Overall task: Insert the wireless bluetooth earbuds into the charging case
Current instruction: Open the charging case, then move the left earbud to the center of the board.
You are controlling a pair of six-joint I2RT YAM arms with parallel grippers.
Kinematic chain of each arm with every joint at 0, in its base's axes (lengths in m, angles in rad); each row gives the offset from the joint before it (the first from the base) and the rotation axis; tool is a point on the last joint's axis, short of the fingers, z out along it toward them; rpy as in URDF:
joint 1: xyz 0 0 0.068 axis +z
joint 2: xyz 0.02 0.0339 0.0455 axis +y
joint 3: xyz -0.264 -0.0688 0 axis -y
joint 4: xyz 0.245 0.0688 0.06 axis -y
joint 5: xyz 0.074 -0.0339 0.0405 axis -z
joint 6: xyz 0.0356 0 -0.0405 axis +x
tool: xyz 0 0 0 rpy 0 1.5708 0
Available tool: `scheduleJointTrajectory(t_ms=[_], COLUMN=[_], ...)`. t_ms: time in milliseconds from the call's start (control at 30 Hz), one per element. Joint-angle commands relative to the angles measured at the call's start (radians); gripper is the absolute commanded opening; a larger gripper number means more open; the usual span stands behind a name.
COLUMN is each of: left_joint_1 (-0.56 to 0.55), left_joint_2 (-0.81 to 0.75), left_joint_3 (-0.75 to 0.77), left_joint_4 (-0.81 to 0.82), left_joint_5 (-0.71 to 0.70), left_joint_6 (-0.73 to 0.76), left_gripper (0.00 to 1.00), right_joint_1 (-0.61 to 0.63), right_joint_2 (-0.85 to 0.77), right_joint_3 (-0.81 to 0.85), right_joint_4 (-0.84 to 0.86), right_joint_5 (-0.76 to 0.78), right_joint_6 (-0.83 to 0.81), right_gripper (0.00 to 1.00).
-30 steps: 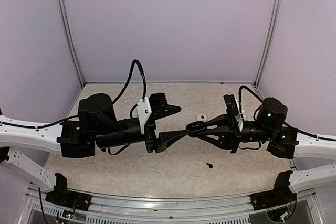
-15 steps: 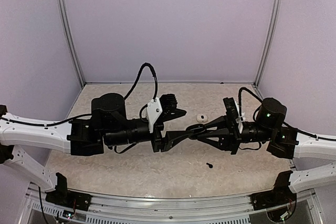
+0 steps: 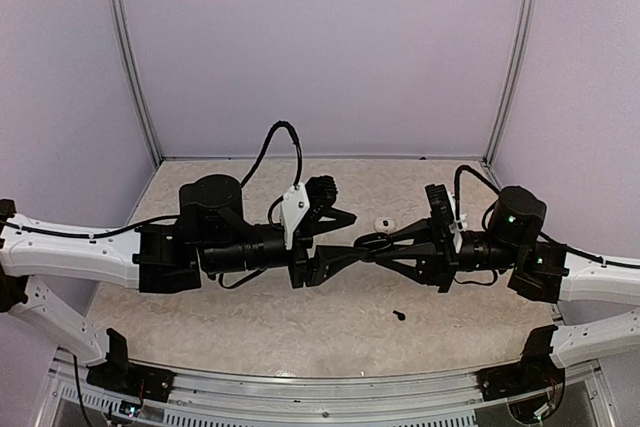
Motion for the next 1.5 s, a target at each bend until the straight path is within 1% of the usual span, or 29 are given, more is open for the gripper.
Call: scheduleJointTrajectory(t_ms=[0,300,367,500,567,633,700,767,833,967,1033,1100,1167,1300,1467], left_joint_1=[0.068,0.086,0.085,0.105,0.136,0.188,0.26,0.343,0.435,0.629,0.723,0.8,0.844,0.874,0.872], left_joint_2=[-0.028,-0.063,-0.072,-0.1,-0.117,-0.142,-0.162,-0.175,-0.192,-0.21,-0.2,-0.175,-0.144,-0.054,0.068], left_joint_3=[0.004,-0.009,-0.021,-0.054,-0.07,-0.087,-0.093,-0.096,-0.108,-0.136,-0.134,-0.132,-0.132,-0.09,-0.069], left_joint_4=[0.053,0.065,0.071,0.08,0.069,0.04,-0.031,-0.133,-0.231,-0.43,-0.54,-0.606,-0.654,-0.744,-0.765], left_joint_5=[-0.054,-0.066,-0.065,-0.068,-0.095,-0.123,-0.139,-0.159,-0.15,-0.141,-0.124,-0.102,-0.104,-0.15,-0.176], left_joint_6=[-0.061,-0.072,-0.076,-0.117,-0.167,-0.276,-0.392,-0.508,-0.635,-0.78,-0.801,-0.8,-0.786,-0.746,-0.735], left_gripper=[0.57,0.56,0.57,0.6,0.62,0.63,0.63,0.62,0.61,0.59,0.58,0.57,0.55,0.55,0.53], right_joint_1=[0.017,0.02,0.02,0.019,0.02,0.02,0.018,0.02,0.02,0.02,0.019,0.02,0.02,0.018,0.018], right_joint_2=[-0.011,0.002,-0.006,-0.018,-0.03,-0.044,-0.05,-0.049,-0.048,-0.043,-0.044,-0.043,-0.047,-0.057,-0.054], right_joint_3=[0.003,0.006,0.001,-0.009,-0.022,-0.034,-0.037,-0.036,-0.038,-0.04,-0.041,-0.041,-0.043,-0.05,-0.049], right_joint_4=[0.013,0.014,0.019,0.023,0.031,0.044,0.046,0.043,0.043,0.04,0.037,0.03,0.022,0.017,0.007], right_joint_5=[-0.062,-0.06,-0.054,-0.048,-0.037,-0.028,-0.019,-0.017,-0.014,-0.011,-0.008,-0.003,0.004,0.023,0.036], right_joint_6=[-0.026,-0.03,-0.031,-0.047,-0.056,-0.059,-0.059,-0.059,-0.057,-0.059,-0.058,-0.058,-0.057,-0.052,-0.053], right_gripper=[0.0,0.0,0.0,0.0,0.0,0.0,0.0,0.0,0.0,0.0,0.0,0.0,0.0,0.0,0.0])
